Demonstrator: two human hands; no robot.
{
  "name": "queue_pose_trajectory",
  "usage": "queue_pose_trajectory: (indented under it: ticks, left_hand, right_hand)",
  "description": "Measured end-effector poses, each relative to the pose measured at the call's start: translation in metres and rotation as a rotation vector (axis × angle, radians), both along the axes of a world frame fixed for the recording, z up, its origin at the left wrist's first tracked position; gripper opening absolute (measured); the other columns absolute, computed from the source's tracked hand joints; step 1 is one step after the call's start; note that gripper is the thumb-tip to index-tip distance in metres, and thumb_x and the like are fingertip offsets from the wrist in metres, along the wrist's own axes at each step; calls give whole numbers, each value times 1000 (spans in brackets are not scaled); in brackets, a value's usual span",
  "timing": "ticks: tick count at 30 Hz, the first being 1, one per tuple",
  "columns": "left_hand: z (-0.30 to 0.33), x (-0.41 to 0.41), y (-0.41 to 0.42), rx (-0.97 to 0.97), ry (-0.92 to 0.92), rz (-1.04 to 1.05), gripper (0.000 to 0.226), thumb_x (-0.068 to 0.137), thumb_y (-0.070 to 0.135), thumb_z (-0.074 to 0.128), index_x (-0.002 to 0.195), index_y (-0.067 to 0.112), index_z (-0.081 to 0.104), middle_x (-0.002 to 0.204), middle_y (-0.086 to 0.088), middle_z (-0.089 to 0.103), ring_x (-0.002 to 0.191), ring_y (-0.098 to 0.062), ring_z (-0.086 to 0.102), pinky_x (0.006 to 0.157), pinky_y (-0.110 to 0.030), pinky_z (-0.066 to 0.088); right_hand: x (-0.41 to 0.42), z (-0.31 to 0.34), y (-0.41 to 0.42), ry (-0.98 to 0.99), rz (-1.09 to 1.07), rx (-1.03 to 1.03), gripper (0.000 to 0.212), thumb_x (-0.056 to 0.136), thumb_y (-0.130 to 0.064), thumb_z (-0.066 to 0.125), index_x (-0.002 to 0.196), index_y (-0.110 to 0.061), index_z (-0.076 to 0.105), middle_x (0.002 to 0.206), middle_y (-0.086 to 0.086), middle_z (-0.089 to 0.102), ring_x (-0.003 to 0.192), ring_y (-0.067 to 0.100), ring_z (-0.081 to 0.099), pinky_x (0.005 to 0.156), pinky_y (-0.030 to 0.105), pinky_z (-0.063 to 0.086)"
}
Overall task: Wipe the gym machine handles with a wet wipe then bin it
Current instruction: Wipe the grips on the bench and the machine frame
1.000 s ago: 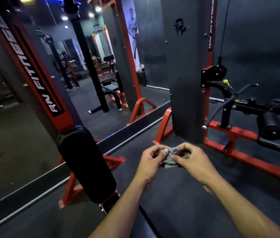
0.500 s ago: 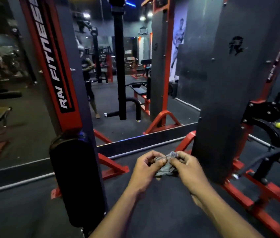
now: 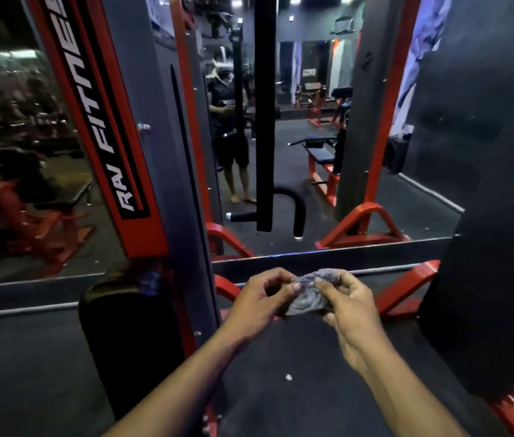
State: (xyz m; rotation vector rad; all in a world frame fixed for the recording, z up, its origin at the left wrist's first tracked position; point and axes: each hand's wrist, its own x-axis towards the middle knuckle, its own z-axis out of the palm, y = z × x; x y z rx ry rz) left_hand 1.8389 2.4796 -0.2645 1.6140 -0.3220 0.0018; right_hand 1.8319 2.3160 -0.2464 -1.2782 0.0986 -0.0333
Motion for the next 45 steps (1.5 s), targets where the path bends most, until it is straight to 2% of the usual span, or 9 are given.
queue_pose_trajectory:
  ticks: [5,10,15,19,24,36,38,41,45]
  left_hand:
    - [-8,53,20,110,-8,81,4,96,17,70,94,14,72,87,-7,70,77,-17,62,70,-34,52]
    - [-6,134,23,192,-54,172,13,99,10,65,89,19,68,84,2,70,74,-5,61,64,-18,47]
    - [-3,205,45,269,-48,187,16,100,11,62,100,25,70,86,5,71,74,-12,65,72,-31,55]
    - [-17,267,76,561,-96,301,36,91,9,69,124,19,63,113,-3,68,96,-4,65,85,-21,51]
    - [-50,348,124,1065,-3,532,77,74,20,76,146,23,46,142,-9,51,128,-35,50,104,-44,47]
    - [-64,391,165,1328,164,145,29,89,16,70,116,6,68,118,-16,69,108,-31,67,74,-29,47]
    - [-57,386,166,1166,137,108,32,102,11,57,130,-5,62,125,-19,66,96,-21,74,62,-14,50]
    - [-42,370,162,913,292,137,39,109,15,43,139,-8,54,82,8,71,47,8,61,48,-9,50]
    - [-37,356,172,1327,134,-62,34,107,20,47,133,2,60,94,2,66,72,5,70,62,-16,54]
  right_hand:
    - [60,-10,4,21,99,22,11,95,4,60,92,-6,64,79,6,71,61,15,70,49,28,56]
    - [151,-8,1,-53,276,-23,22,88,10,65,100,-8,68,91,9,75,80,19,71,71,28,60]
    - [223,-7,8,-208,175,-252,29,88,16,57,92,-9,72,90,9,76,87,25,74,79,40,62]
    - [269,0,12,-282,-9,-346,23,92,10,55,90,-9,67,81,1,75,77,16,74,64,32,61]
    - [313,4,43,-460,-151,-658,21,88,-4,64,88,-24,59,87,-2,66,78,8,63,70,27,52]
    - [370,-48,167,-884,311,-1430,22,82,-4,51,101,-5,62,110,17,59,95,34,63,71,40,57]
    - [372,-60,184,-860,304,-1559,18,80,-3,57,97,-4,61,101,19,60,89,36,63,65,41,57]
    - [364,-77,198,-815,299,-1699,17,81,-9,50,91,-4,64,77,13,59,68,32,62,61,41,53]
    - [344,-76,202,-784,280,-1907,38,80,-20,42,91,1,72,58,8,59,49,27,58,90,59,54]
